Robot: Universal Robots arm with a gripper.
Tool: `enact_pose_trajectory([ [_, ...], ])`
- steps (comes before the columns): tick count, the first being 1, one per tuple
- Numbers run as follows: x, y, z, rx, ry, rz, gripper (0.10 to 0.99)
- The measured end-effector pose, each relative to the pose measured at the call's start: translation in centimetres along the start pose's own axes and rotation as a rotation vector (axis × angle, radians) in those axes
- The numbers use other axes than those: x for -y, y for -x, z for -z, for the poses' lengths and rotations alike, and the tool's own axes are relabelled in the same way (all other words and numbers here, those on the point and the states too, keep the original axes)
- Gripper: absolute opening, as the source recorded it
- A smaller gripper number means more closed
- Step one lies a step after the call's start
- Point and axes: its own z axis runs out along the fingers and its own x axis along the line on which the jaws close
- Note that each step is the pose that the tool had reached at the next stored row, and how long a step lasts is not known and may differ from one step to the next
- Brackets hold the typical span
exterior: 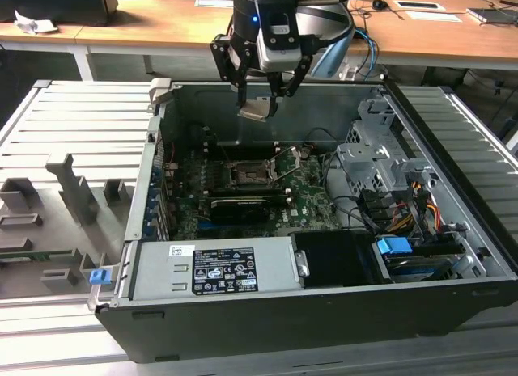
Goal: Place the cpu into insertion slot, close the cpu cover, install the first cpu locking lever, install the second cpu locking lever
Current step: 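Place the cpu into insertion slot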
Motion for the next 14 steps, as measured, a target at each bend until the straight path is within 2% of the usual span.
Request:
enact_pose_trajectory([
  [14, 0.01, 0.0, -0.06, 0.0048, 0.001, -0.052, 0.529],
])
